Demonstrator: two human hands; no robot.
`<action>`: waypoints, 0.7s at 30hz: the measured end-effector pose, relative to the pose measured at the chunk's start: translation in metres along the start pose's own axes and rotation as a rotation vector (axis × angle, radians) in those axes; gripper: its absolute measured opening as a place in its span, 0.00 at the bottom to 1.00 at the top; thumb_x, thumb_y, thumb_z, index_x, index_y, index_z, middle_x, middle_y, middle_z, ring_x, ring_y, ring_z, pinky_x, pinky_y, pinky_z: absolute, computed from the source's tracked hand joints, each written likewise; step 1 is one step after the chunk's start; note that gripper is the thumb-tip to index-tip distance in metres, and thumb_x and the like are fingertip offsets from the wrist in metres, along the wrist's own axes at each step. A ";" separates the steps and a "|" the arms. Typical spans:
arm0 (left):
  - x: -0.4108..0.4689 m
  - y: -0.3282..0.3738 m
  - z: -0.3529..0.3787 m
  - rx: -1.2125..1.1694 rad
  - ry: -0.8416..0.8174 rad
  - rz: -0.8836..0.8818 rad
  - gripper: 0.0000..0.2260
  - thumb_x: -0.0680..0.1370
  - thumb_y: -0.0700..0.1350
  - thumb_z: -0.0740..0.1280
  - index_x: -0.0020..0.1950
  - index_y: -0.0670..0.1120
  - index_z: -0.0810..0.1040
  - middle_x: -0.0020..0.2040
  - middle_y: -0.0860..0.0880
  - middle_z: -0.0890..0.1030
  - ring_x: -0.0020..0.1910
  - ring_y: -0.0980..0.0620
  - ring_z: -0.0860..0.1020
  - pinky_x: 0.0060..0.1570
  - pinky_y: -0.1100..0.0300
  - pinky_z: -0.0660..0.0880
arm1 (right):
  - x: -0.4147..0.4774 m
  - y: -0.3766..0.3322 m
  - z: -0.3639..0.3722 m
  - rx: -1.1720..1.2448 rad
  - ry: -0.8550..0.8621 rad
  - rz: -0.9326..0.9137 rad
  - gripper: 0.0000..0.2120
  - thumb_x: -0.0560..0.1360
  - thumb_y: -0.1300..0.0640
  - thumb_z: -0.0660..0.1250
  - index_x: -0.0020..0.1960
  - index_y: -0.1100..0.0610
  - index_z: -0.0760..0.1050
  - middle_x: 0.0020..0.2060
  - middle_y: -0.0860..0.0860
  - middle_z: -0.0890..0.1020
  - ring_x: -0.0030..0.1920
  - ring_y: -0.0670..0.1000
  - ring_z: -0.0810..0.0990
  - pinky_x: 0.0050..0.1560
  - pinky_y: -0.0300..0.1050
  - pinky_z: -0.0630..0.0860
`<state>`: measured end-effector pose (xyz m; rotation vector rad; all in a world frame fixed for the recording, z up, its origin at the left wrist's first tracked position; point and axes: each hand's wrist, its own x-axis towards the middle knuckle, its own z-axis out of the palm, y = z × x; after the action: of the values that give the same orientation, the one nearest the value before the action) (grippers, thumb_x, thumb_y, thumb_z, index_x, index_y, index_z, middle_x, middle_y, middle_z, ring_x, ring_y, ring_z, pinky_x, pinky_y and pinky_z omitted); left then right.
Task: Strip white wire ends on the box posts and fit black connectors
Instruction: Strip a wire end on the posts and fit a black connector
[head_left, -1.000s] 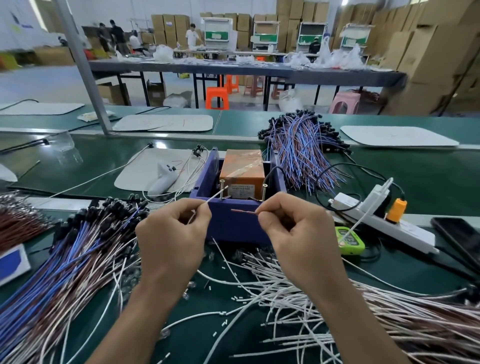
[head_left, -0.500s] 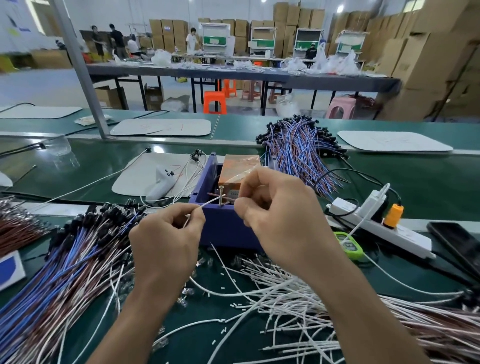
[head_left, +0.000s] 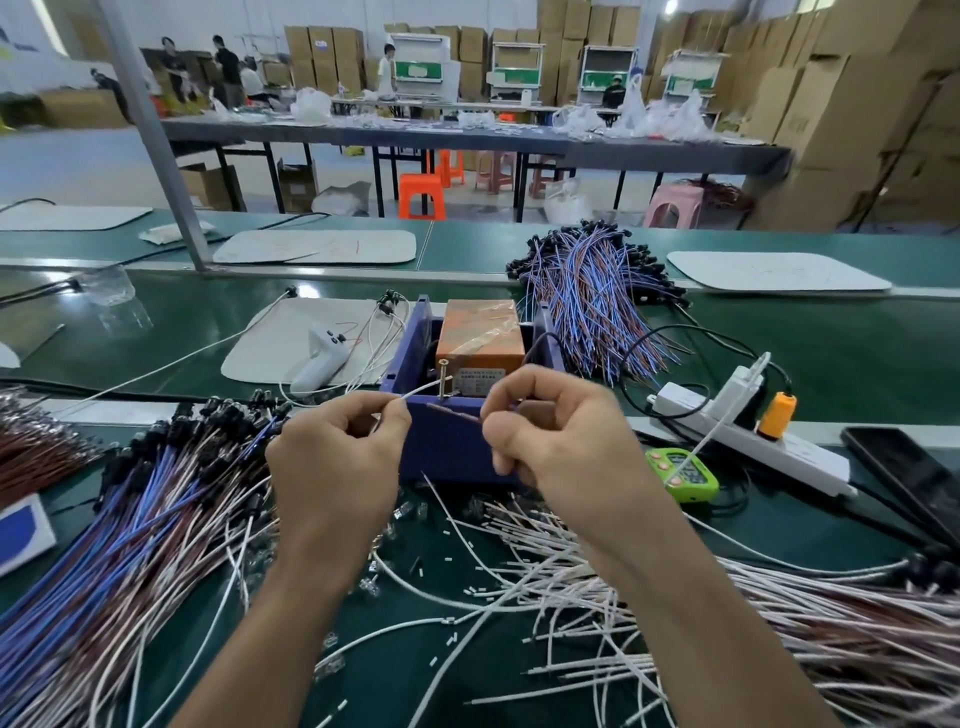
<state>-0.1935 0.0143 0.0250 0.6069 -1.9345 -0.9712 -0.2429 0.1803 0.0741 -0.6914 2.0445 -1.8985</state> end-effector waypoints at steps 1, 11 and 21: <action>0.001 0.000 0.000 -0.003 0.001 -0.004 0.14 0.75 0.49 0.75 0.33 0.66 0.79 0.31 0.67 0.80 0.30 0.64 0.78 0.31 0.75 0.69 | 0.002 -0.005 -0.003 -0.035 -0.004 -0.059 0.09 0.75 0.68 0.70 0.40 0.57 0.81 0.27 0.54 0.80 0.27 0.45 0.73 0.31 0.34 0.69; 0.003 -0.004 0.000 -0.025 -0.013 -0.013 0.11 0.75 0.49 0.75 0.36 0.64 0.81 0.30 0.66 0.80 0.29 0.63 0.78 0.30 0.74 0.70 | 0.022 -0.010 -0.028 -0.146 0.069 -0.175 0.13 0.75 0.70 0.69 0.43 0.54 0.87 0.31 0.48 0.84 0.30 0.41 0.76 0.35 0.32 0.71; 0.003 -0.002 0.001 -0.017 -0.008 -0.033 0.12 0.75 0.50 0.75 0.35 0.63 0.81 0.31 0.65 0.81 0.28 0.62 0.78 0.30 0.69 0.70 | 0.026 0.020 -0.052 -0.331 0.271 -0.179 0.07 0.72 0.59 0.78 0.37 0.50 0.85 0.28 0.49 0.84 0.24 0.46 0.78 0.25 0.34 0.70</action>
<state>-0.1955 0.0116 0.0242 0.6279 -1.9269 -1.0118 -0.2941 0.2125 0.0634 -0.7478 2.5858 -1.8492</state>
